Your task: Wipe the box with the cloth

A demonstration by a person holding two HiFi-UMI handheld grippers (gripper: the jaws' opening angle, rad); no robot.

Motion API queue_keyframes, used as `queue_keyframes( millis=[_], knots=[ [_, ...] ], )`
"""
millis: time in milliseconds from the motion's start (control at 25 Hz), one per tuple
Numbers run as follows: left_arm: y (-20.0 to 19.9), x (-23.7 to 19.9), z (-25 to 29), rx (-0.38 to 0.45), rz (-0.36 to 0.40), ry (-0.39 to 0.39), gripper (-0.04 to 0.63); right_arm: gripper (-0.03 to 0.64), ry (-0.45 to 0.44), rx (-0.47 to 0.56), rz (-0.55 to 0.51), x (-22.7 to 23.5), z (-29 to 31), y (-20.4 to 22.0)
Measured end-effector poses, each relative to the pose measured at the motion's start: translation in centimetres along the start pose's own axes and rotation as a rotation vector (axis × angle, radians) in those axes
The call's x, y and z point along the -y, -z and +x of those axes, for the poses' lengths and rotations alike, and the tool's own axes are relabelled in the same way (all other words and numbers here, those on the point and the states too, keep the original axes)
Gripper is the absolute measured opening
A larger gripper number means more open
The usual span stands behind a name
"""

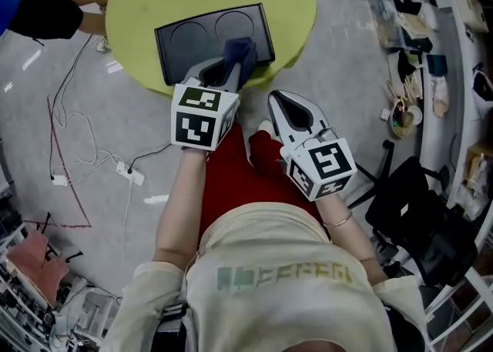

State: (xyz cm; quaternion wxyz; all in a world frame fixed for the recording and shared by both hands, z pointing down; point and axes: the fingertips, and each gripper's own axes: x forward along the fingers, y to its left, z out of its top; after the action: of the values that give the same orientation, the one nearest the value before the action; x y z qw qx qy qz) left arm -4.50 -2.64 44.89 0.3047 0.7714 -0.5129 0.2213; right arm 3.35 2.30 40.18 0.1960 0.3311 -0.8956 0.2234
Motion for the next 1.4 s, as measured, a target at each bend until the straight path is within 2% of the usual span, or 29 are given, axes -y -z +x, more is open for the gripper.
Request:
queue_keyframes(
  millis=[480, 760, 880, 1040, 1120, 1240, 1400],
  knots=[
    [3.8, -9.1, -7.5, 0.021, -0.081, -0.099, 0.063, 0.038, -0.114, -0.036, -0.076, -9.0, 7.1, -1.4],
    [5.3, -11.6, -10.4, 0.027, -0.088, -0.144, 0.063, 0.038, -0.131, -0.028, -0.099, -11.7, 7.9, -1.1],
    [5.8, -11.2, -11.6, 0.03, -0.075, -0.182, 0.063, 0.038, -0.131, -0.027, -0.107, -11.8, 7.1, -0.5],
    [5.9, -10.4, -13.3, 0.066, -0.048, -0.285, 0.063, 0.038, -0.111, -0.025, -0.09, -10.5, 5.1, 1.0],
    [5.7, -9.2, -13.7, 0.091, -0.043, -0.3, 0.063, 0.038, -0.093, -0.02, -0.065, -9.5, 3.5, 1.8],
    [5.1, -6.4, -13.2, 0.113, -0.017, -0.269, 0.063, 0.038, -0.06, -0.018, -0.026, -7.9, 1.2, 3.5],
    [4.0, -0.5, -9.7, 0.121, 0.037, -0.148, 0.063, 0.038, 0.013, -0.016, 0.02, -4.7, -2.3, 5.3]
  ],
)
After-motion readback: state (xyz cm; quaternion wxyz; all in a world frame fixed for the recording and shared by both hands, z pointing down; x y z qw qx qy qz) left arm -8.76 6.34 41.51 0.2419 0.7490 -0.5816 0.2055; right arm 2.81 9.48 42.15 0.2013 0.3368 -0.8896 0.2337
